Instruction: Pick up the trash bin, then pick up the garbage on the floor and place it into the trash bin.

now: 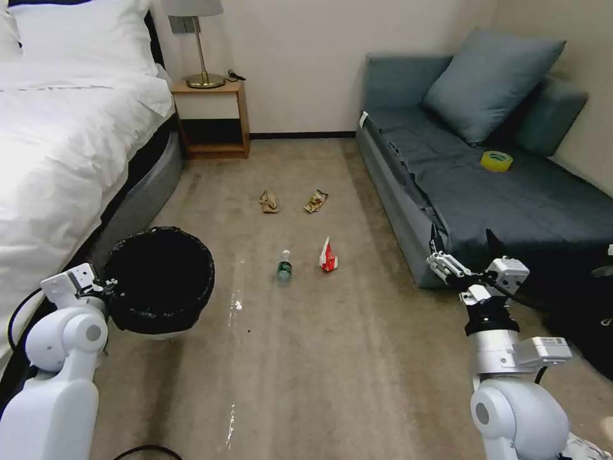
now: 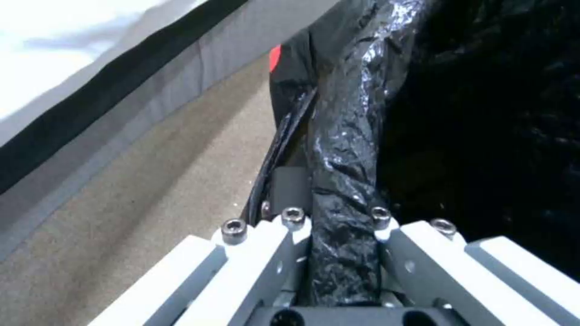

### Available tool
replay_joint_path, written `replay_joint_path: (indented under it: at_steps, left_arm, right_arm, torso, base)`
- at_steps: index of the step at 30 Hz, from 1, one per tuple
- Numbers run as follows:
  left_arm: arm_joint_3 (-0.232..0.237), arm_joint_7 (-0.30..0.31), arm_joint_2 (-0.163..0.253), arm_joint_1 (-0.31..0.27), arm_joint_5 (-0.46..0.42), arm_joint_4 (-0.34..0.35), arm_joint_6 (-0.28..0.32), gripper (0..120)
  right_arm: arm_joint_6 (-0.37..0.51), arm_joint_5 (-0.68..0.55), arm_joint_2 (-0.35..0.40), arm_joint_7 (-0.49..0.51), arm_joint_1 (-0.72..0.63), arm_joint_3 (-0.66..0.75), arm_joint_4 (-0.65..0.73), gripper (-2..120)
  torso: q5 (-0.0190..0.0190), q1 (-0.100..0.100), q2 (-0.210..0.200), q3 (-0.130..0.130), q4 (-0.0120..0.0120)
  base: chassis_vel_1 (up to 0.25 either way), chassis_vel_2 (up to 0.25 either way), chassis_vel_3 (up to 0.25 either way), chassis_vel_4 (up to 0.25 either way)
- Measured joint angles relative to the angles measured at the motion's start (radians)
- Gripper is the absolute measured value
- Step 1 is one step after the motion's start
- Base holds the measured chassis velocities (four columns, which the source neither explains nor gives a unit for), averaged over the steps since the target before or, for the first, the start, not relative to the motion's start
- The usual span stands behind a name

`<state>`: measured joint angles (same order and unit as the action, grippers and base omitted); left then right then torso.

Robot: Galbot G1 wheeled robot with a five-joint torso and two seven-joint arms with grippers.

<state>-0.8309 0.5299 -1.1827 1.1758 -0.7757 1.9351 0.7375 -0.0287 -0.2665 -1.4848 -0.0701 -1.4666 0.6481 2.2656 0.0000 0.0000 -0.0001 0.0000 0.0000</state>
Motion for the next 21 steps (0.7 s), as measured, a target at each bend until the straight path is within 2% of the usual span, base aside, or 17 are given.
replay_joint_path:
  at_steps: [9, 21]
  left_arm:
    - [-0.016, -0.010, -0.042, 0.031, 0.016, 0.032, -0.001, 3]
    - [-0.023, -0.016, -0.046, 0.034, 0.014, 0.036, -0.002, 3]
  right_arm:
    - [-0.026, -0.001, 0.010, -0.022, -0.005, -0.002, -0.009, 100]
    - [-0.026, -0.005, 0.012, -0.024, -0.003, -0.006, -0.011, 100]
  torso:
    - [0.0000, 0.000, 0.000, 0.000, 0.0001]
    - [0.0002, 0.000, 0.000, 0.000, -0.0001]
  base:
    - [-0.025, 0.024, 0.026, -0.030]
    - [-0.202, 0.196, 0.198, -0.192]
